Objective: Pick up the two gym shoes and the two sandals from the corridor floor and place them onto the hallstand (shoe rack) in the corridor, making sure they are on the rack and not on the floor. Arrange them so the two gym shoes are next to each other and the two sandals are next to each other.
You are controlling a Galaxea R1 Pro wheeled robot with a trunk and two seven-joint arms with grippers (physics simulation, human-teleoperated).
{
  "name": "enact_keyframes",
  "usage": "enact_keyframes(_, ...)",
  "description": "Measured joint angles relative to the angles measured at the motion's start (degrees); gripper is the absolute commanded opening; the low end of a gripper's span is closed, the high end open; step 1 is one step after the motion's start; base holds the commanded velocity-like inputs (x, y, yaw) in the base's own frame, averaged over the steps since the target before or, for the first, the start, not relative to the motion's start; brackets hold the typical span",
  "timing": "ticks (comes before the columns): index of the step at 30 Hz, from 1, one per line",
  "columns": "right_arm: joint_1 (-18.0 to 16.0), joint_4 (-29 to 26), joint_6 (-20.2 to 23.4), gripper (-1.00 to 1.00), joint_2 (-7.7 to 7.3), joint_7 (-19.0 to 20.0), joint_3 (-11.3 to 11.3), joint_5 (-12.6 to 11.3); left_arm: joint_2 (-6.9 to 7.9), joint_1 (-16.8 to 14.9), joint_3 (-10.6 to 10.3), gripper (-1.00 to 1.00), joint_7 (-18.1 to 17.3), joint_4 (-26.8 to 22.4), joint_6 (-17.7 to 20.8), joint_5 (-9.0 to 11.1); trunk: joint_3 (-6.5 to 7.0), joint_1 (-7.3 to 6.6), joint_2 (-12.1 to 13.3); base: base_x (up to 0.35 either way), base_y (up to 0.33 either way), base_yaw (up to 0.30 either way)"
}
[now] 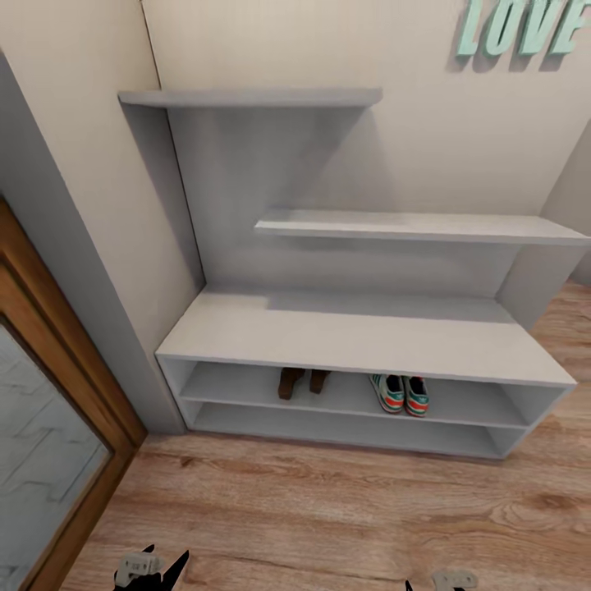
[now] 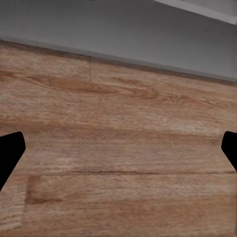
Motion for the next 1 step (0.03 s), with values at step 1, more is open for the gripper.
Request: enact_keyframes(1, 0.00, 0.00, 0.00, 1.00, 0.00, 0.00, 0.00, 0.00, -0.02, 0.00, 0.00, 1.00, -0.01, 0.08, 0.00, 0.00, 0.18, -0.22, 0.40, 0.000, 0.000, 0.000)
